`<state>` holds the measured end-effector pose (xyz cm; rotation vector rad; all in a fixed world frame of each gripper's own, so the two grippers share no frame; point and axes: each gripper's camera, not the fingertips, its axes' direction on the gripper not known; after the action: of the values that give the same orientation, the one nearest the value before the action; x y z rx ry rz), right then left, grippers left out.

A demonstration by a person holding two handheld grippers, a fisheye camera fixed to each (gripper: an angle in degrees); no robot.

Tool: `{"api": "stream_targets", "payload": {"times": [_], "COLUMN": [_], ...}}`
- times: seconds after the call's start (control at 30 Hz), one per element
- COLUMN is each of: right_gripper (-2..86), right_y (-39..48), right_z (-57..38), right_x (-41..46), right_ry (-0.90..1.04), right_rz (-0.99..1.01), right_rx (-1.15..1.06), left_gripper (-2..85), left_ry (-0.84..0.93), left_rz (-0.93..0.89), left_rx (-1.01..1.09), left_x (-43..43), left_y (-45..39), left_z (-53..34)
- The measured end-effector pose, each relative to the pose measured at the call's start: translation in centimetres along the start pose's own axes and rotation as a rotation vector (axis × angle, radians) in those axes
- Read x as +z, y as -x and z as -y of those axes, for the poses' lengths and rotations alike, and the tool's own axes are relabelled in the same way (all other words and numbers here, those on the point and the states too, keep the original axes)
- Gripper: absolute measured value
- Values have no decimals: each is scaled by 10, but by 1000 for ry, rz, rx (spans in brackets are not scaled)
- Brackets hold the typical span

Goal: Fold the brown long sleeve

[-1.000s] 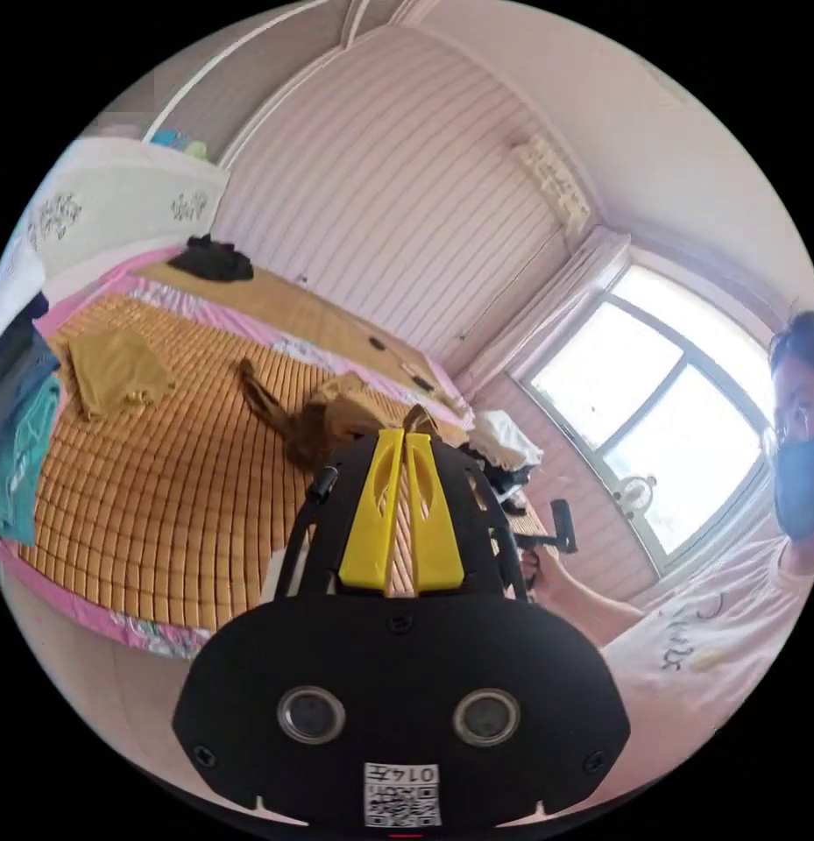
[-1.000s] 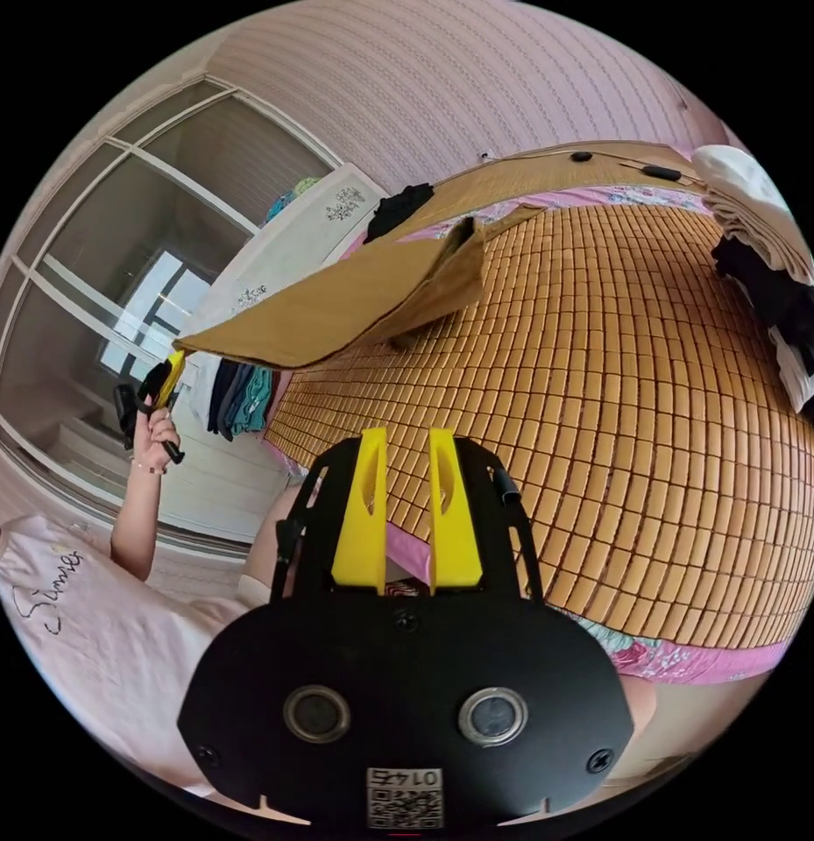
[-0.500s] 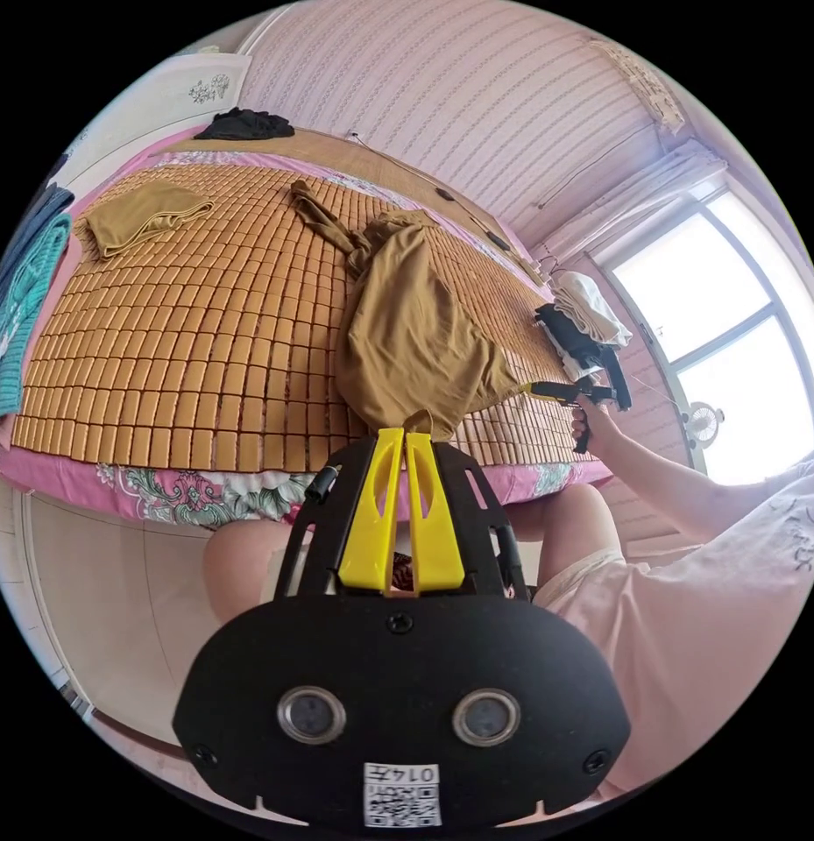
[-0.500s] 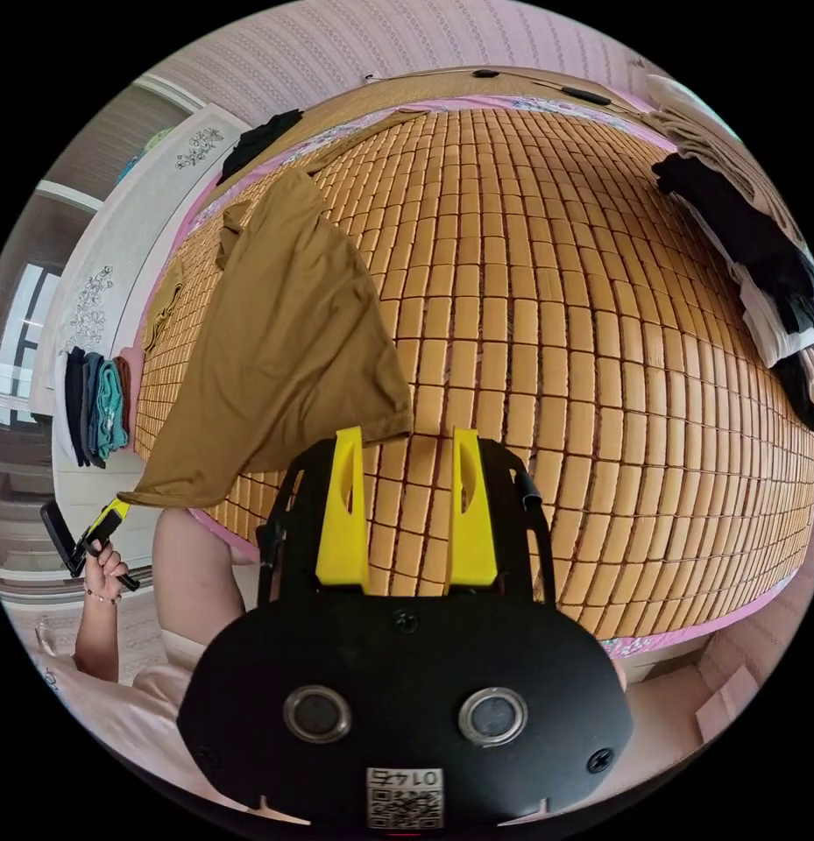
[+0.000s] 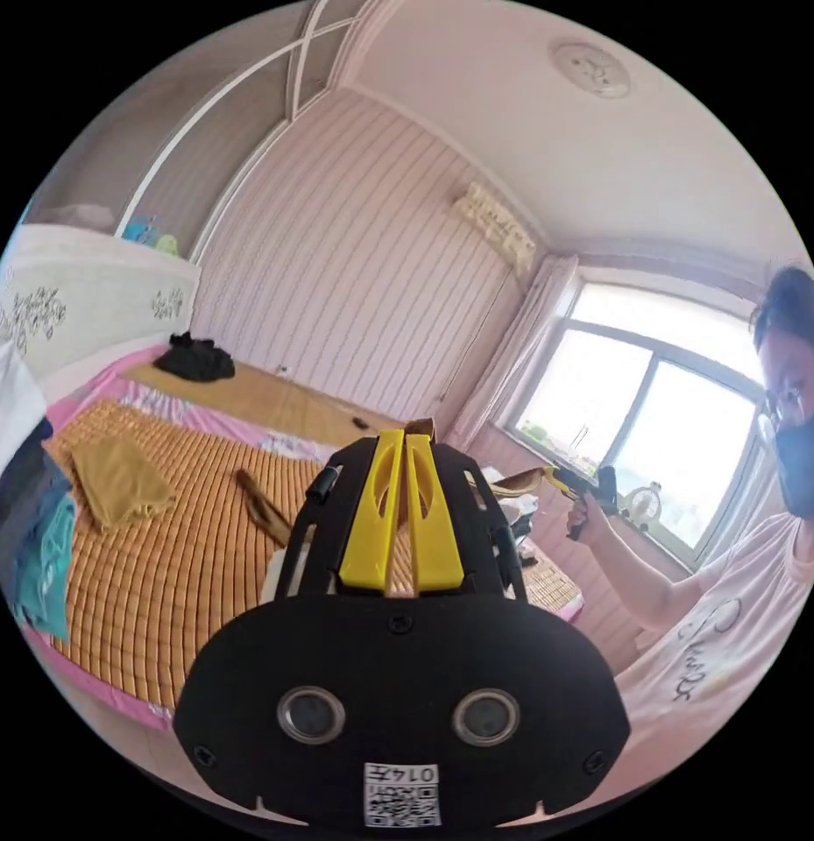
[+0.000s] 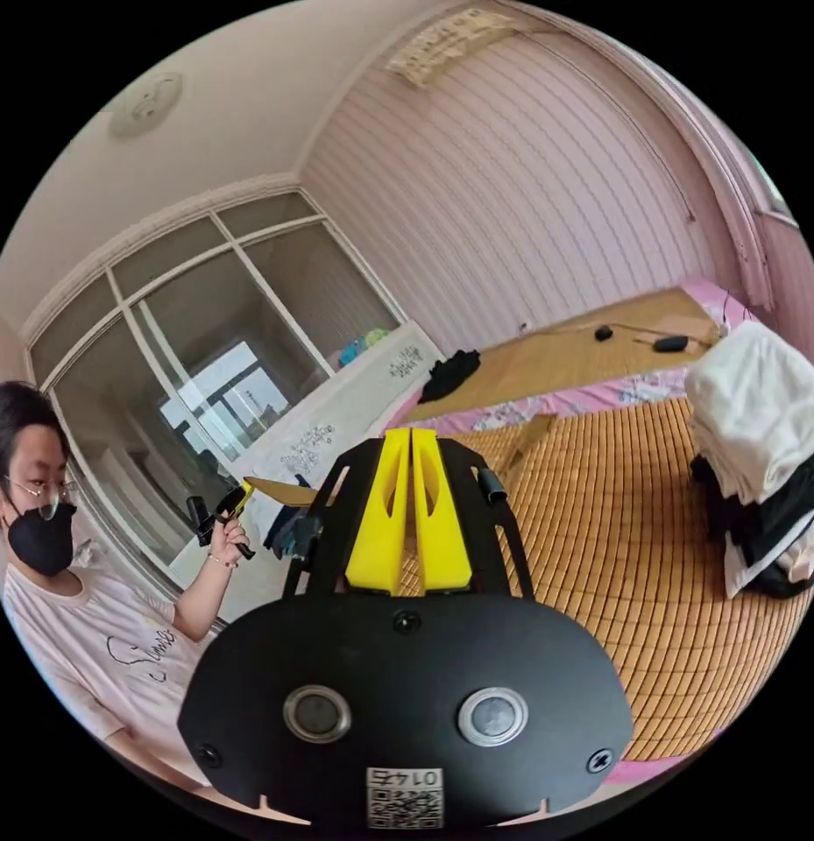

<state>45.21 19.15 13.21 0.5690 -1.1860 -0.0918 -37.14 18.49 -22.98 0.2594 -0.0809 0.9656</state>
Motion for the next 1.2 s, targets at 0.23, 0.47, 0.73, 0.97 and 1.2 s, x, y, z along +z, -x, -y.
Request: {"api": "stream_targets", "payload": {"times": [0.23, 0.47, 0.73, 0.97, 1.2], "right_gripper": [-2, -2, -2, -3, -2], "right_y": [206, 290, 145, 210, 234], "right_z": [68, 110, 160, 219, 200], "right_x": [-183, -229, -60, -117, -122], "right_ry": [-367, -367, 69, -330, -373], "right_rz": [131, -68, -410, -233, -159], "right_rx": [-491, -616, -201, -320, -520], "left_gripper": [-10, -10, -10, -10, -10], "left_ry": [-468, -491, -31, -315, -279], "left_rz": [-83, -31, 278, 229, 263], "left_rx": [326, 408, 253, 255, 377], "left_x": [-143, -170, 11, -22, -21], "left_y": [-143, -195, -149, -205, -209], "left_z": [125, 195, 215, 281, 247]}}
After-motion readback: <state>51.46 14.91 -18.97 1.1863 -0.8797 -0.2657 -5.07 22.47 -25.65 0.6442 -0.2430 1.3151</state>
